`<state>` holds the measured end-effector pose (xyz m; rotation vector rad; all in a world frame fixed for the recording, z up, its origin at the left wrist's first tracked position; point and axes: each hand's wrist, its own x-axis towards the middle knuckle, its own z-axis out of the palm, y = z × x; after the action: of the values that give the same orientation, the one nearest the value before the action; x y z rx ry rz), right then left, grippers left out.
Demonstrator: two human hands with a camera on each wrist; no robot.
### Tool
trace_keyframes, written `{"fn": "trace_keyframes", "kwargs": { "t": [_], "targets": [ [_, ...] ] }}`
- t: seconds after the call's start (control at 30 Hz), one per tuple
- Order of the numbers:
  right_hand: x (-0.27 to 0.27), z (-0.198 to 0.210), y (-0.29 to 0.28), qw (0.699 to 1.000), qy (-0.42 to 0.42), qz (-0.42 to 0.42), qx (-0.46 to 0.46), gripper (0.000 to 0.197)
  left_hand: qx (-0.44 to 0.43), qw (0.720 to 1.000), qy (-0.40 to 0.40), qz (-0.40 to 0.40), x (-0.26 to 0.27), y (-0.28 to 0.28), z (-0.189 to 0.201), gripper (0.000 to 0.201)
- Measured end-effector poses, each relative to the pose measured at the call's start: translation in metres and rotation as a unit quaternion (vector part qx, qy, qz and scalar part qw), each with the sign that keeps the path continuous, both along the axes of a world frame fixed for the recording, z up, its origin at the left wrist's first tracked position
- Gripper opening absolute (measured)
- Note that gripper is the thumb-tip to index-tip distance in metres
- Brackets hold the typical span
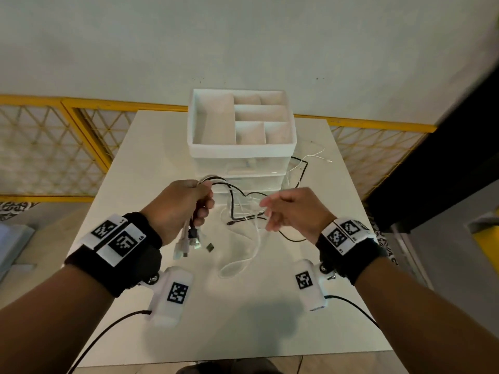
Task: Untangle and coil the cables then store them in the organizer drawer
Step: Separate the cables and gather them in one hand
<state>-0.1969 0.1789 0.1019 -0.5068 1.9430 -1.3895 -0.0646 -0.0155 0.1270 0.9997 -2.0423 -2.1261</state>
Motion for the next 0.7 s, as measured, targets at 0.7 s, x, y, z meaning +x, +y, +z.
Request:
{"fn": "trace_keyframes", "kwargs": {
  "t": [0.7],
  "targets": [
    [0.024, 0.04, -0.073, 0.953, 0.302, 0.018, 0.009, 0.017, 0.041, 0.995, 0.064, -0.066, 0.011, -0.012, 0.027, 0.028]
  ]
}}
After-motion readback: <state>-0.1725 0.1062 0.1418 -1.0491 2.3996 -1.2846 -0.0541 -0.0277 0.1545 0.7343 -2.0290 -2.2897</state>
